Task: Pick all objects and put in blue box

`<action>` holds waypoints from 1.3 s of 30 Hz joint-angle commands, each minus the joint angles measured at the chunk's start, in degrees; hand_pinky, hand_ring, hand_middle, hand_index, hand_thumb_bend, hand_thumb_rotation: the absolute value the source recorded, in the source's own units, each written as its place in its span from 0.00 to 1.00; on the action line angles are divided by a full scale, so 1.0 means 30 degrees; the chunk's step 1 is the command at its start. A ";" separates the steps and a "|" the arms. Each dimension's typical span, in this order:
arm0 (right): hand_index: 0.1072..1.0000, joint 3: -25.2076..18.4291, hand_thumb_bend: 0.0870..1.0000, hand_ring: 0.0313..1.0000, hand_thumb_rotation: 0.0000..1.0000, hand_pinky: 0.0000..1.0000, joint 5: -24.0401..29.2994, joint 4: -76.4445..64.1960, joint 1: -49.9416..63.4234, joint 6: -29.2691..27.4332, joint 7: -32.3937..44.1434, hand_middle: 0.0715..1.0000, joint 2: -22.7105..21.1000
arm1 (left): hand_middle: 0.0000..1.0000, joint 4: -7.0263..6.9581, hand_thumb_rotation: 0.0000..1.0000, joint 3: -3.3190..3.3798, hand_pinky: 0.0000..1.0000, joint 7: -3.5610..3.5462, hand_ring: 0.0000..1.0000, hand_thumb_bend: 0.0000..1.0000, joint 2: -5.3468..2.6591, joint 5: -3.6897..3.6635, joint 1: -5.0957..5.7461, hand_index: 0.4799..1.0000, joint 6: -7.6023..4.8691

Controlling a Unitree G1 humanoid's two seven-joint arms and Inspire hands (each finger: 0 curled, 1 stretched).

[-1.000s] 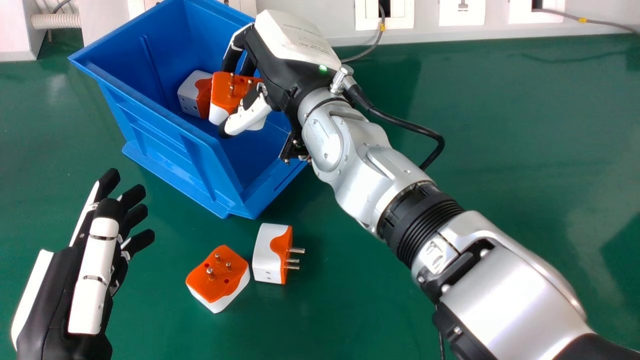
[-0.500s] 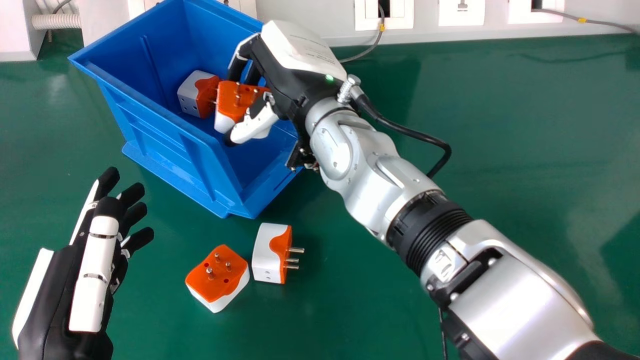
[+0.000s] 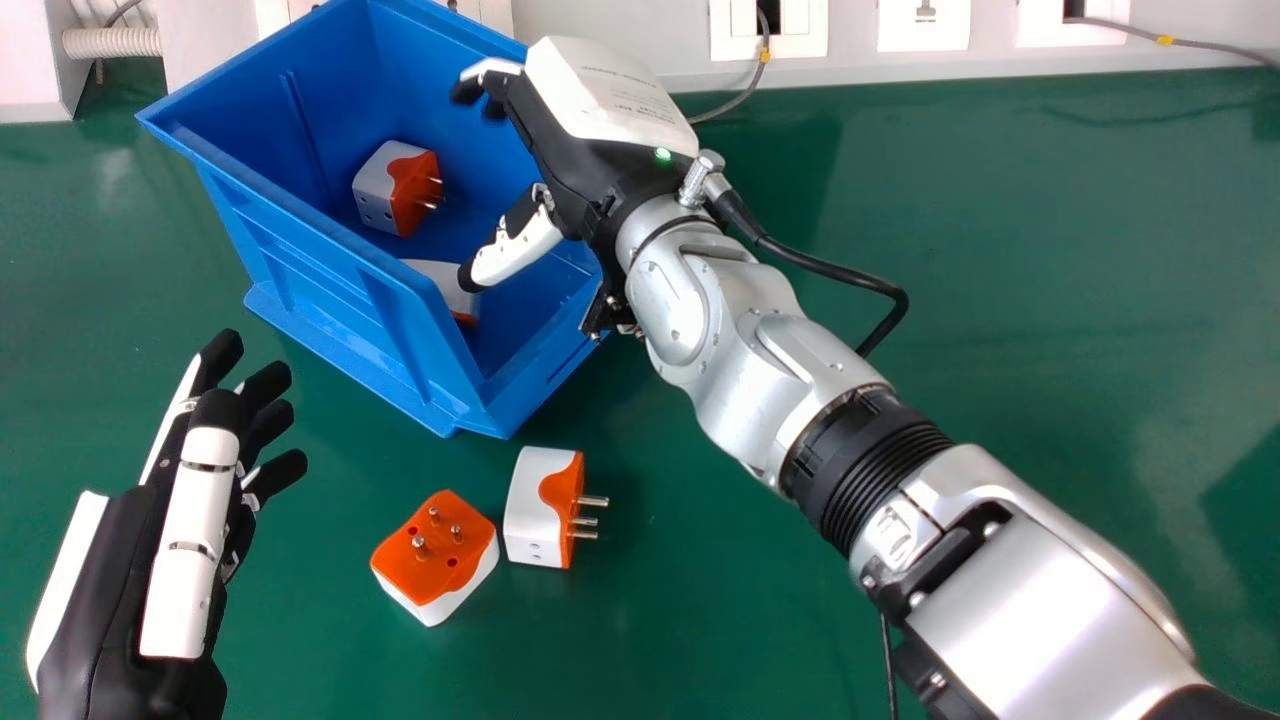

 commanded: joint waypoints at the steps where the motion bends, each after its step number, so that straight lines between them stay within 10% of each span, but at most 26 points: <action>1: 0.87 -0.0092 0.65 0.90 0.15 0.76 -0.0017 -0.0838 -0.0109 -0.0105 -0.0339 0.96 -0.0104 | 0.93 -0.0131 1.00 0.0105 0.88 -0.0012 0.93 0.39 0.0110 -0.0031 0.0000 0.93 -0.0293; 17: 0.89 -0.0592 0.65 0.92 0.13 0.79 -0.0018 -0.9844 0.4213 0.0286 0.1846 0.98 -0.2960 | 0.92 0.0172 1.00 -0.0320 0.88 0.0278 0.92 0.40 0.0019 0.0708 -0.0625 0.91 -0.0464; 39: 0.82 -0.1655 0.68 0.88 0.00 0.77 -0.2946 -2.8874 1.9365 0.1025 0.2213 0.91 -0.5671 | 0.92 0.0296 1.00 -0.0094 0.89 0.0067 0.93 0.40 0.0151 0.0678 -0.0178 0.92 -0.0893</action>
